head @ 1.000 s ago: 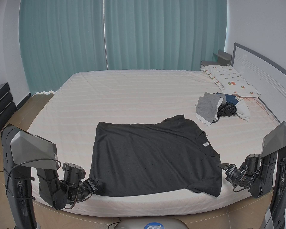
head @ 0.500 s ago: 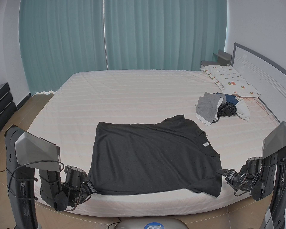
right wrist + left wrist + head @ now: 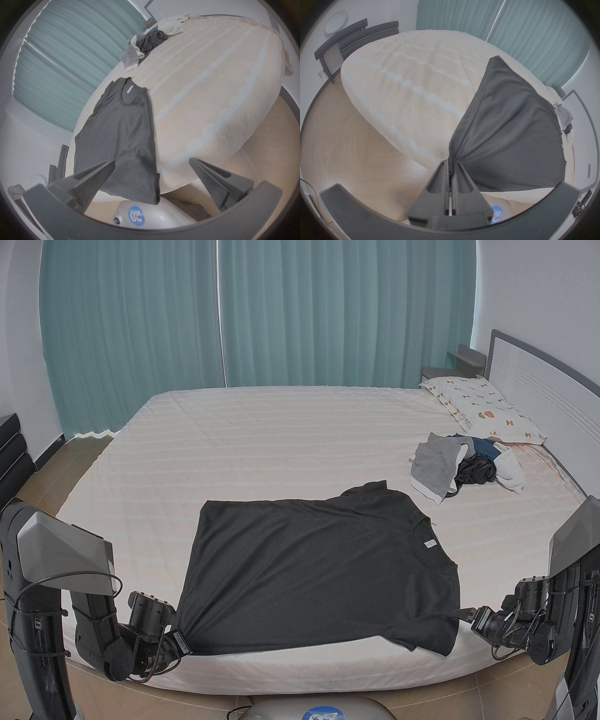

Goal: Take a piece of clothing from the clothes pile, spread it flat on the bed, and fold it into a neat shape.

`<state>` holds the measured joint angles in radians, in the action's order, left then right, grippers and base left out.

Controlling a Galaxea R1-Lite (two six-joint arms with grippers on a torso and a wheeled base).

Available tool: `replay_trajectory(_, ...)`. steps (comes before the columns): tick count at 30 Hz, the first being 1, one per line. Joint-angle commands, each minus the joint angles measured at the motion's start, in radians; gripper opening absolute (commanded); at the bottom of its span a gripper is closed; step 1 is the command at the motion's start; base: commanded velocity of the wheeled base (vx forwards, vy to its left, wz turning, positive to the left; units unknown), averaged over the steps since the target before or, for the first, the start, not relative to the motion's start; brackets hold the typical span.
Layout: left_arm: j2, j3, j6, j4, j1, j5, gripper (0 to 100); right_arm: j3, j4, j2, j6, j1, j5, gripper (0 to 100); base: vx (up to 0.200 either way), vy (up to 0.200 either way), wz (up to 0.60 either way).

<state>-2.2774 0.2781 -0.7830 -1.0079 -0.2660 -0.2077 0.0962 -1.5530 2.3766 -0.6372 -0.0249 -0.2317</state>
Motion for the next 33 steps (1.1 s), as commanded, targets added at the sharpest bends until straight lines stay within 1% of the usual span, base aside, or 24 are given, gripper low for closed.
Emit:
replay_trajectory(1, 0.009, 0.004, 0.008, 0.020, 0.010, -0.002, 0, -0.004, -0.012, 0.021, 0.008, 0.000, -0.003, 100, 0.000, 0.000, 0.00)
replay_trajectory(7, 0.021, -0.004, 0.028, 0.057, 0.004, -0.002, 0, -0.013, -0.010, 0.038, 0.027, 0.003, -0.005, 100, 0.000, 0.000, 0.00)
replay_trajectory(12, 0.021, 0.004, 0.027, 0.048, 0.004, -0.002, 0, -0.004, -0.012, 0.042, 0.034, 0.013, -0.008, 100, 0.000, 0.000, 0.00)
replay_trajectory(22, 0.046, 0.030, 0.004, 0.046, 0.034, 0.019, 0, 0.086, -0.010, 0.066, 0.021, 0.017, -0.031, 100, 0.000, 0.000, 0.00)
replay_trajectory(24, 0.058, 0.036, -0.022, 0.046, 0.044, 0.040, 0, 0.103, -0.010, 0.073, 0.022, 0.017, -0.031, 100, 0.000, 0.000, 0.00)
replay_trajectory(27, 0.084, 0.039, -0.052, 0.048, 0.057, 0.103, 0, 0.135, -0.010, 0.090, 0.021, 0.017, -0.031, 100, 0.000, 0.000, 0.00)
replay_trajectory(32, 0.085, 0.041, -0.053, 0.046, 0.068, 0.120, 0, 0.154, -0.010, 0.102, 0.021, 0.019, -0.032, 100, 0.000, 0.000, 0.00)
replay_trajectory(33, 0.084, 0.041, -0.055, 0.046, 0.068, 0.122, 0, 0.165, -0.010, 0.105, 0.021, 0.019, -0.032, 0, 0.000, 0.000, 0.00)
